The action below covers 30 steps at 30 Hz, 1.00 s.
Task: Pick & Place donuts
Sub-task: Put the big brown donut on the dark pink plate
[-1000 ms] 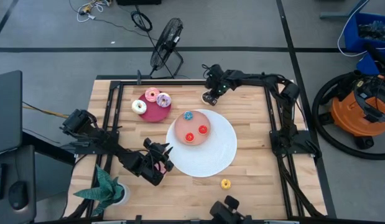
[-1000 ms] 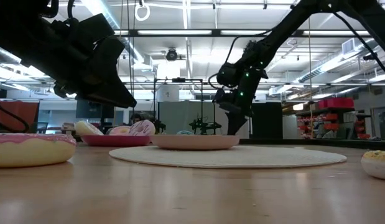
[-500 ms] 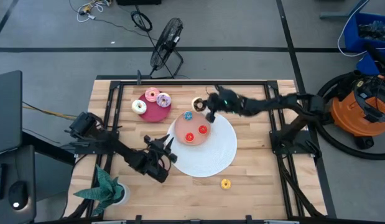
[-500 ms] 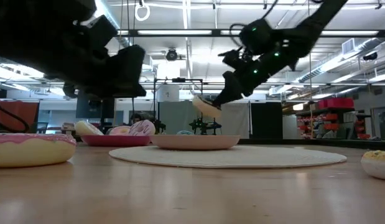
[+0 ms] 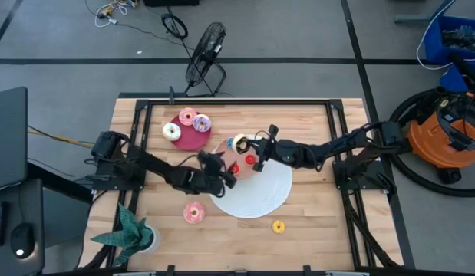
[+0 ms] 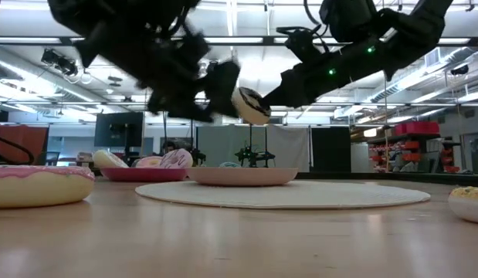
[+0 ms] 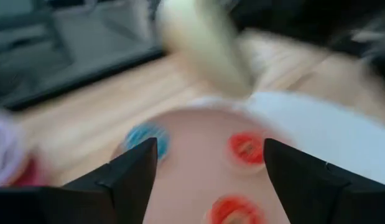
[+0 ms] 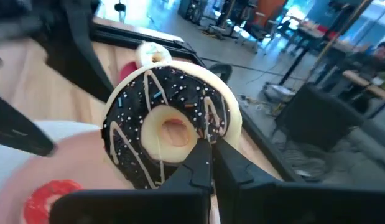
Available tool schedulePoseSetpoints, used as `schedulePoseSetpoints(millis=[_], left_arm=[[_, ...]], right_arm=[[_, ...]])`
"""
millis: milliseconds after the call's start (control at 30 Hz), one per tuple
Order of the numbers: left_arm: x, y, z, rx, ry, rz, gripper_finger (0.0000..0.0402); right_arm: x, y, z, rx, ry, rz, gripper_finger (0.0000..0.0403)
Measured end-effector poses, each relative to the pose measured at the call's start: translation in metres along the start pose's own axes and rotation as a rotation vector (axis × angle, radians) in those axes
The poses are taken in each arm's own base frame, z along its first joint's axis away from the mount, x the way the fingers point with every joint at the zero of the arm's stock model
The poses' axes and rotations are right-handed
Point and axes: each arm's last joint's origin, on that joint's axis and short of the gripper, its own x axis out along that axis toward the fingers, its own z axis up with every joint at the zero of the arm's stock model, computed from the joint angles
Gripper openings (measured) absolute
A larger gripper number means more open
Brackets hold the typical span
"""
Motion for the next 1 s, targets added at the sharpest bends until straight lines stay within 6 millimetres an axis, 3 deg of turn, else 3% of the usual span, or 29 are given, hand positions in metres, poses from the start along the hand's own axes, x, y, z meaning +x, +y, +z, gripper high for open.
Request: schedulePoseSetpoints(millis=[200,367,1000], left_arm=[[0.018,0.001,0.025,-0.018,-0.075,0.012,0.0303],[0.033,0.013,0.03,-0.059,-0.077,0.068,0.0303],[0.041,0.018,0.038,-0.008,-0.08,0.035,0.0285]], right_arm=[[-0.007,0.01,0.004,-0.084,-0.001,-0.065,0.0001],[-0.01,0.015,0.007,-0.102,-0.018,-0.06,0.0001],[-0.016,0.021,-0.001,-0.15,-0.021,-0.023,0.0001]])
